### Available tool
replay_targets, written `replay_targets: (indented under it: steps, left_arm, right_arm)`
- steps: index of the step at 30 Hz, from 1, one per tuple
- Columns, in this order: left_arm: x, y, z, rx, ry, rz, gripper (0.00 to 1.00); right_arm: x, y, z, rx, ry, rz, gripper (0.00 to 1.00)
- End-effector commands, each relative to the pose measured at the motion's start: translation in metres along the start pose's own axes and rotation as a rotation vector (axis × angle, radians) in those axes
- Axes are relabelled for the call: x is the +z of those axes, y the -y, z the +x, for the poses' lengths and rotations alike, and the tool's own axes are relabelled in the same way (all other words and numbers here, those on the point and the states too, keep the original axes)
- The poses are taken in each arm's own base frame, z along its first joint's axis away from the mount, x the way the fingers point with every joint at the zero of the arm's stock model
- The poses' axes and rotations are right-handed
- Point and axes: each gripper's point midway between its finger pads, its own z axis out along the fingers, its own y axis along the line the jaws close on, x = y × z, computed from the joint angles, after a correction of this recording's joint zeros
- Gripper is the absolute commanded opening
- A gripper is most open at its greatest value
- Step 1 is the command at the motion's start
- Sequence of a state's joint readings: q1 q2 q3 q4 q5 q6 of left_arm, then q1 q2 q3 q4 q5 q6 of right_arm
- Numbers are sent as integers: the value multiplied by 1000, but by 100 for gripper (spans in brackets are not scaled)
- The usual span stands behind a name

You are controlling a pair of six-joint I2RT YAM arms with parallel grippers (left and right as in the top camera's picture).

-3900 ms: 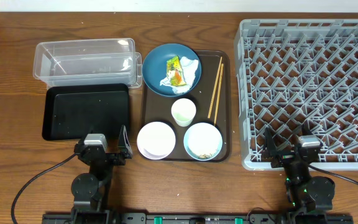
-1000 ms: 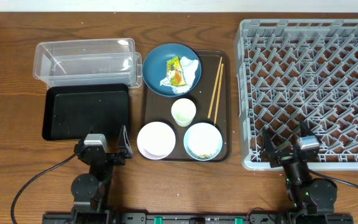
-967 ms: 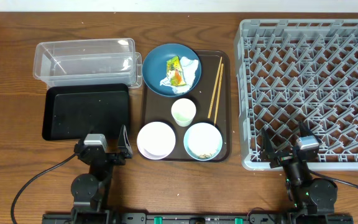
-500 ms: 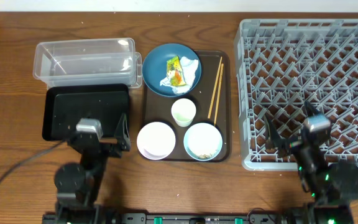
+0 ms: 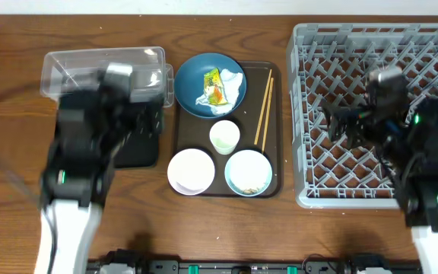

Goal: Sort waste into correct bins and load items into the dishwasher rack
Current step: 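Reach the left gripper to the blue plate's wrapper and tissue, then grasp the yellow wrapper and tissue with the left gripper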

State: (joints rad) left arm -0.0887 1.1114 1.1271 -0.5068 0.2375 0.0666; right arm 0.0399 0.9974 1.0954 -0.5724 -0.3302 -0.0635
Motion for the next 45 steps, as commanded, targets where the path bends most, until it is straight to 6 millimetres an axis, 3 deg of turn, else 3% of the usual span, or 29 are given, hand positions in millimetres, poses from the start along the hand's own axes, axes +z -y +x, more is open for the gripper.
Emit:
replay_targets:
  steps: [1,6,7,11,16,20,24,32,38,45]
  left_arm:
    - [33,18,-18,90,-103,59,90]
    - [100,38,-16,104,-281,111,91]
    - [115,43,-14,109,-293,126,98]
    - [168,63,5,127,-315,186,98]
    - [212,74,26,63,-334,177,98]
    - [244,63,41,-120,-339,58,98]
    - [270,58,61,-193,-356,20,100]
    - [289,66,98,-156,-427,12,100]
    - [288,76,101,-36,-419,-30,100]
    - [288,78,107,-23,-433,-29,100]
  right_arm:
    - [4,-10,-20,-19,-10,-65,99]
    - [13,-15,-18,3,-40,-115,99]
    - [14,-15,-16,7,-48,-115,99]
    - [13,-15,-7,19,-82,-116,99]
    - [13,-9,3,33,-125,-79,99]
    - [12,-5,8,37,-144,-51,99]
    - [12,-5,10,40,-154,-50,99]
    - [12,-5,11,41,-156,-50,99]
    - [12,-5,11,42,-159,-50,99]
    - [12,-5,12,43,-163,-50,99]
